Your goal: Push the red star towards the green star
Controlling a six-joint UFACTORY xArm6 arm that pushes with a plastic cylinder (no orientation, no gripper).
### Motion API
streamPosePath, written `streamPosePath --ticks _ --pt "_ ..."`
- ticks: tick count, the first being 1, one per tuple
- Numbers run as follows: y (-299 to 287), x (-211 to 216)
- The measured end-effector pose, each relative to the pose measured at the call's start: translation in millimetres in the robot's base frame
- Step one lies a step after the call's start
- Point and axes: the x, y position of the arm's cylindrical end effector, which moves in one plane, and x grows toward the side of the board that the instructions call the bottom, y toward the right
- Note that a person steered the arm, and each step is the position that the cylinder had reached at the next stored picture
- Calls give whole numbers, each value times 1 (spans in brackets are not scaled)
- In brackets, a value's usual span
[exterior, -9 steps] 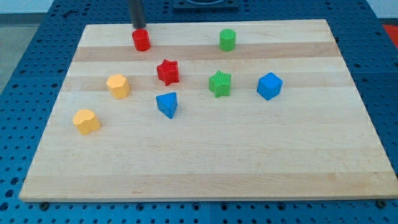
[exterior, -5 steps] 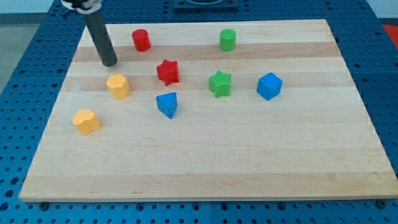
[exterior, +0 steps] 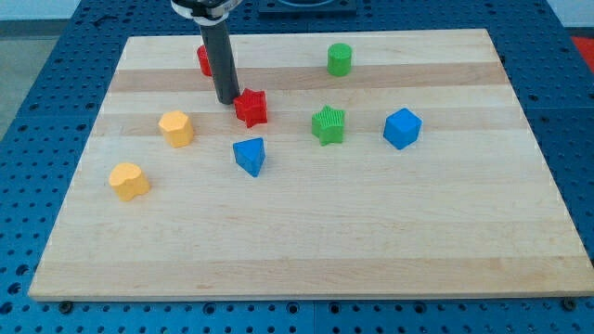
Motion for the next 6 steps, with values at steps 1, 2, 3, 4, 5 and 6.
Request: streamPosePath --ticks 1,2,3,4,5,6 --pt "0 18" --pt "0 31" --pt "7 39" --pt "7 49" --pt "40 49" --pt "77 36"
